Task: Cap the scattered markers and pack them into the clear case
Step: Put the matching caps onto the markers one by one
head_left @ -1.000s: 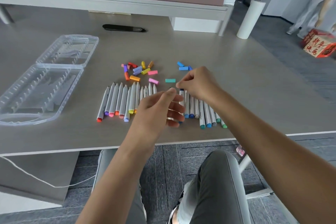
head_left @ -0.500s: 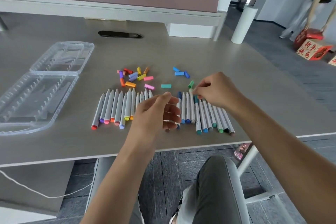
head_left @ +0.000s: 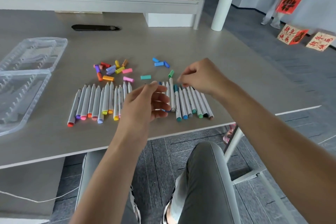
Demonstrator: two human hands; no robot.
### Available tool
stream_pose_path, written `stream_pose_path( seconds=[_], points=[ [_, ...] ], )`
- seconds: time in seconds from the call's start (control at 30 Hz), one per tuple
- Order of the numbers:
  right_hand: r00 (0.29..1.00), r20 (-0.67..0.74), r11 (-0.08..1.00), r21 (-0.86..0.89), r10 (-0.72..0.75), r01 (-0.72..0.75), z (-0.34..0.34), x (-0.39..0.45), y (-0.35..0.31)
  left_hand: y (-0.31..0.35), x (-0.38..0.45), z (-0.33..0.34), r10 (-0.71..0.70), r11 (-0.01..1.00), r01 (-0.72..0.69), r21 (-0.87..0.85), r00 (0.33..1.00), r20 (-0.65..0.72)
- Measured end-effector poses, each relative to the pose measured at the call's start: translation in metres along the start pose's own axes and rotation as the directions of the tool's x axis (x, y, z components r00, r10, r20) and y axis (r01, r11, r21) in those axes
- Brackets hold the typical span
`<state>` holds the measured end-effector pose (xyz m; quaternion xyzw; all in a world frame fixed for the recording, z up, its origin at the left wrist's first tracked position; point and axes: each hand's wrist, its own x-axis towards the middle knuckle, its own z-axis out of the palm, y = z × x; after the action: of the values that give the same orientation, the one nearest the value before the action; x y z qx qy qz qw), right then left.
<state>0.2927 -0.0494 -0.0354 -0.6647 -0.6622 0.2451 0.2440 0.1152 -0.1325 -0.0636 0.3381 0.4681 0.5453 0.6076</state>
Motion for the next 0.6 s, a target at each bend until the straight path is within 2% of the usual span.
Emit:
stream_pose_path(
  seconds=[0.1, 0.17, 0.33, 0.6],
  points=[
    [0.999, 0.041, 0.996, -0.084, -0.031, 0.035, 0.019, 0.002, -0.009, 0.001, -0.001, -0.005, 0.026, 0.999, -0.027, -0.027, 0.999, -0.038],
    [0.999, 0.038, 0.978, -0.206, -0.031, 0.038, 0.032, 0.007, -0.015, 0.003, -0.002, -0.010, 0.035, 0.999, -0.037, -0.040, 0.998, -0.059],
    [0.999, -0.051, 0.890, -0.455, -0.005, -0.018, 0.045, 0.020, -0.026, 0.006, -0.003, -0.022, 0.051, 0.998, -0.053, -0.022, 0.996, -0.076],
    [0.999, -0.052, 0.835, -0.551, -0.013, -0.018, 0.047, 0.023, -0.033, 0.007, 0.003, -0.022, 0.057, 0.998, -0.055, 0.029, 0.996, -0.076]
  ],
)
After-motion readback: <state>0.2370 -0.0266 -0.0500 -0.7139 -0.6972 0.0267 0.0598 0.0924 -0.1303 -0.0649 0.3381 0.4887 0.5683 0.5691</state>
